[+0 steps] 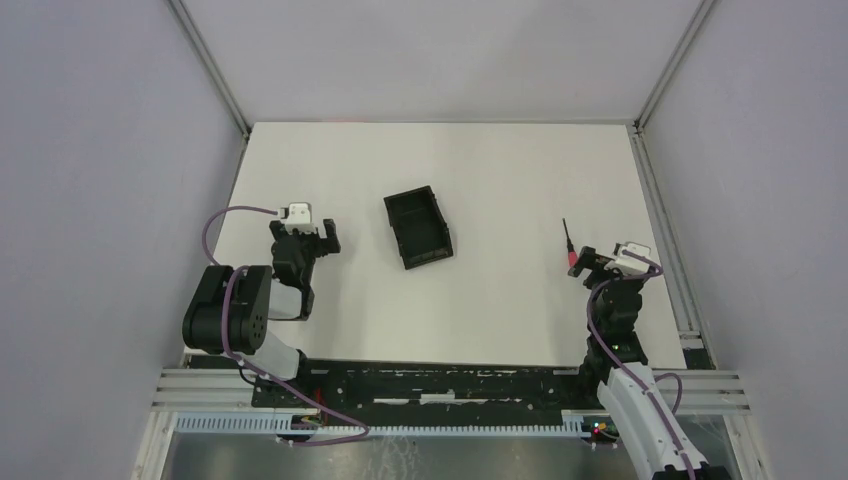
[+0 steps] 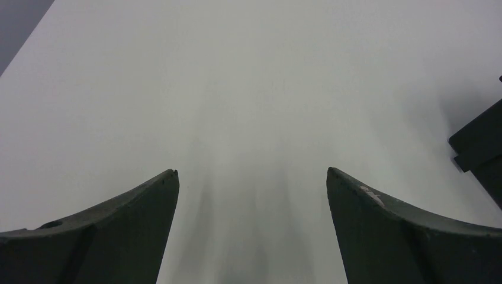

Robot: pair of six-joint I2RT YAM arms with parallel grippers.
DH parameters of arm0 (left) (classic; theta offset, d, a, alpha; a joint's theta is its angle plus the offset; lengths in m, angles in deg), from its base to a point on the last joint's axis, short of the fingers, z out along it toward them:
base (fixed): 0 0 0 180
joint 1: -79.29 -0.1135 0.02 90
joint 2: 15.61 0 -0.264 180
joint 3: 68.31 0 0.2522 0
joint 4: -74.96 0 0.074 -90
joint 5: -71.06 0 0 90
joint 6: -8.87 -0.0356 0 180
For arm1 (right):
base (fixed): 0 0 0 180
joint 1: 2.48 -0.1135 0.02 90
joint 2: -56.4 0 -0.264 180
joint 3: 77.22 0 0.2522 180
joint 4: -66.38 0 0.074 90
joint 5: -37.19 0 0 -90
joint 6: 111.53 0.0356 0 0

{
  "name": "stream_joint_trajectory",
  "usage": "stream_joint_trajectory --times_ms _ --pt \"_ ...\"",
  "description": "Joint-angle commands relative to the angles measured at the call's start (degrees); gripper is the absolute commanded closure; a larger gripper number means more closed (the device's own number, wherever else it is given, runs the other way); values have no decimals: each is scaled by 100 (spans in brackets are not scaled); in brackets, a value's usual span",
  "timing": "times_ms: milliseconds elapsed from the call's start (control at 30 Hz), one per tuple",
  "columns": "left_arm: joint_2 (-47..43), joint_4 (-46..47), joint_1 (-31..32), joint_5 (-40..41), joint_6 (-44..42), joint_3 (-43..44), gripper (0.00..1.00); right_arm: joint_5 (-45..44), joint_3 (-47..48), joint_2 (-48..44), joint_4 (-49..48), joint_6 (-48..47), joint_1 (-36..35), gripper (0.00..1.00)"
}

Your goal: Put the screwdriver in the bin

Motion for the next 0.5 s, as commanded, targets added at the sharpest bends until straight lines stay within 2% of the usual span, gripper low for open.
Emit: stream_joint_trajectory --times_ms 0,100,167,300,367,467 --pt "-93 133 -19 -66 186 46 0 243 -108 39 -53 -14 18 2" --pt "-94 134 -18 -67 186 48 0 873 553 198 235 -60 14 2" --pt "-93 135 -19 -66 186 48 0 1131 1279 609 744 -69 20 6" --pt "-97 135 -18 -66 185 47 0 1399 3658 2537 3174 -274 13 7" --pt "-99 135 -18 -62 186 39 0 1503 5009 3671 4456 -335 14 2" --pt "-103 135 -18 -64 186 39 0 1846 5846 4723 5252 -593 16 2"
